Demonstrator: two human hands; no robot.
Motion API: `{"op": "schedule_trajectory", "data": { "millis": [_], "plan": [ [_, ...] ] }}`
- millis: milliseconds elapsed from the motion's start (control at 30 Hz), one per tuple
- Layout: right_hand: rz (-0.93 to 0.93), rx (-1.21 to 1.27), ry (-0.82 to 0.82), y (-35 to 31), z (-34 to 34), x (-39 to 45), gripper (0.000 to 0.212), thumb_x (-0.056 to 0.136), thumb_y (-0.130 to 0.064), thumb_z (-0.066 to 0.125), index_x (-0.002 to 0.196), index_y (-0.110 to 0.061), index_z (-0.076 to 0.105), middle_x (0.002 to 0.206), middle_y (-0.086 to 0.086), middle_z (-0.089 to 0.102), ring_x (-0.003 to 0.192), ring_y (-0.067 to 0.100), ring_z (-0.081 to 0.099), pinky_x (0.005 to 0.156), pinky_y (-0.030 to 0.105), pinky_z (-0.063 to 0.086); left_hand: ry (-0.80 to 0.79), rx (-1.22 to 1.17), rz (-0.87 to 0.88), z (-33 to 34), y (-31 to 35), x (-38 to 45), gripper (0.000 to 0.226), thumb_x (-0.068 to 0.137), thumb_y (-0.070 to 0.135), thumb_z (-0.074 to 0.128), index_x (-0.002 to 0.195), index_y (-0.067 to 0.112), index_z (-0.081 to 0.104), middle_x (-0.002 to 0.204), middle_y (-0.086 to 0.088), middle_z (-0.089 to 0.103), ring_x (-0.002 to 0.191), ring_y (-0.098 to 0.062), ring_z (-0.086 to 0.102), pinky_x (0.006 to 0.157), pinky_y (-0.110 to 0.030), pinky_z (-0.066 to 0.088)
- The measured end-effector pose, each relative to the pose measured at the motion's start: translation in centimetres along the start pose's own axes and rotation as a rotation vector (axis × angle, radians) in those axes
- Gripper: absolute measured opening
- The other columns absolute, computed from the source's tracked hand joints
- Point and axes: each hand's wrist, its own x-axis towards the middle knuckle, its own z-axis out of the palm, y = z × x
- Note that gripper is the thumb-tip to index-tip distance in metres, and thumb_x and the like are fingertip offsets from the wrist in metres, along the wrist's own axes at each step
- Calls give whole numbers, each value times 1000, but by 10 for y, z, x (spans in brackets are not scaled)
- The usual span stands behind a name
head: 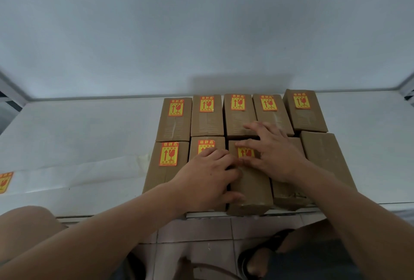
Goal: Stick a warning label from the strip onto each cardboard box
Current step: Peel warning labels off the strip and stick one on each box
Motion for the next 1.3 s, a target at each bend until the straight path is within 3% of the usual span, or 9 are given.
{"op": "schedule_trajectory", "data": {
  "millis": [200, 500, 833, 1000, 1167, 1300],
  "plan": [
    [30, 4, -23, 1, 2, 1, 50, 88, -64, 44, 136, -54, 38, 157, -11, 12, 144, 20, -1, 116, 46, 4, 0, 9, -3, 0, 0, 1, 61, 91, 71, 25, 120, 29, 59, 127, 4, 55, 124, -18, 42, 108, -40, 31],
    [79, 80, -21, 24, 2, -15, 60, 81, -70, 46, 137, -50, 40, 155, -12, 16, 143, 15, 0, 118, 48, 12, -17, -2, 0, 2, -3, 0, 58, 92, 69, 25, 123, 31, 55, 127, 6, 52, 123, -17, 42, 107, -39, 32],
    [72, 108, 0, 24, 5, -17, 57, 82, -67, 50, 135, -45, 45, 153, -13, 20, 143, 14, 4, 118, 49, 16, -32, -2, 3, 2, -4, 0, 60, 91, 70, 22, 126, 31, 53, 129, 5, 52, 124, -18, 41, 108, -40, 31],
    [45, 73, -21, 22, -2, -13, 54, 84, -65, 48, 132, -42, 47, 149, -14, 31, 140, 12, 17, 116, 43, 22, -32, -29, 2, 1, -2, 1, 58, 93, 68, 24, 123, 29, 55, 126, 4, 53, 122, -18, 43, 105, -41, 36],
    [-85, -32, 75, -6, -16, 2, 44, 92, -53, 38, 127, -33, 54, 136, -10, 50, 128, 12, 41, 108, 36, 35, 194, 3, 45, -11, -21, -22, 37, 99, 49, 39, 107, 23, 65, 112, 5, 61, 106, -15, 55, 95, -35, 44],
    [-222, -153, 136, -49, -26, 37, 35, 96, -45, 39, 120, -30, 60, 127, -6, 57, 119, 16, 49, 98, 37, 43, 217, 157, -46, -23, -68, -61, 30, 99, 40, 44, 103, 19, 65, 105, 0, 64, 97, -22, 58, 86, -38, 46]
  ]
}}
